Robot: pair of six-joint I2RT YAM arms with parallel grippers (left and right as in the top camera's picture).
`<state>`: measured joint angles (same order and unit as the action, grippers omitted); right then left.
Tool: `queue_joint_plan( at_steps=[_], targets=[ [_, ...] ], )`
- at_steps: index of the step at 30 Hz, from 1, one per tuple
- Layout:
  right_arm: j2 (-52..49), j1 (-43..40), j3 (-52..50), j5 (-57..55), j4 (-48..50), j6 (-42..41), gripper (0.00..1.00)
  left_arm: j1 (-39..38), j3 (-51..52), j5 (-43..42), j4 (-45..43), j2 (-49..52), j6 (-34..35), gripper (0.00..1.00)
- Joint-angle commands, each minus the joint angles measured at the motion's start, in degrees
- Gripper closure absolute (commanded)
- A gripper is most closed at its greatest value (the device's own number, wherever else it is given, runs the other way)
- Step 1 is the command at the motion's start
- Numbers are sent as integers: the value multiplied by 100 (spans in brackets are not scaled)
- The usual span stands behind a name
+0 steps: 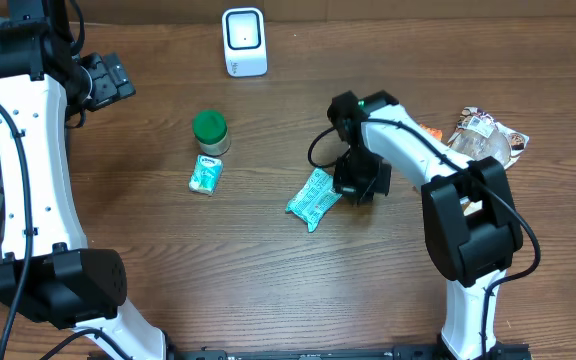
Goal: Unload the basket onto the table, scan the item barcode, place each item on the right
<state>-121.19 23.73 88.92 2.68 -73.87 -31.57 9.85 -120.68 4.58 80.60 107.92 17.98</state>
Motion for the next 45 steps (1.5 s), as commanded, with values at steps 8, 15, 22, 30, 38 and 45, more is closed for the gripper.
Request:
queue_joint_plan(
  at_steps=[8, 15, 22, 30, 38, 45],
  targets=[
    [142, 68, -378, 1947, 2184, 1386, 96, -13, -22, 31, -2, 52, -17, 0],
    [142, 651, -378, 2352, 3314, 2218, 95, -13, -20, 31, -2, 52, -17, 0],
    [407, 981, 168, 2277, 2618, 2044, 86, -13, -20, 28, -2, 52, -17, 0],
    [964, 649, 527, 1574, 1416, 1727, 60, -13, -20, 31, -2, 52, -20, 0],
    [315, -149, 409, 2702, 1012, 4122, 35, -11, -22, 28, -2, 52, -17, 0],
    [-280, -199, 407, 3239, 756, 5012, 48, -13, -20, 31, -2, 52, -20, 1]
  ],
)
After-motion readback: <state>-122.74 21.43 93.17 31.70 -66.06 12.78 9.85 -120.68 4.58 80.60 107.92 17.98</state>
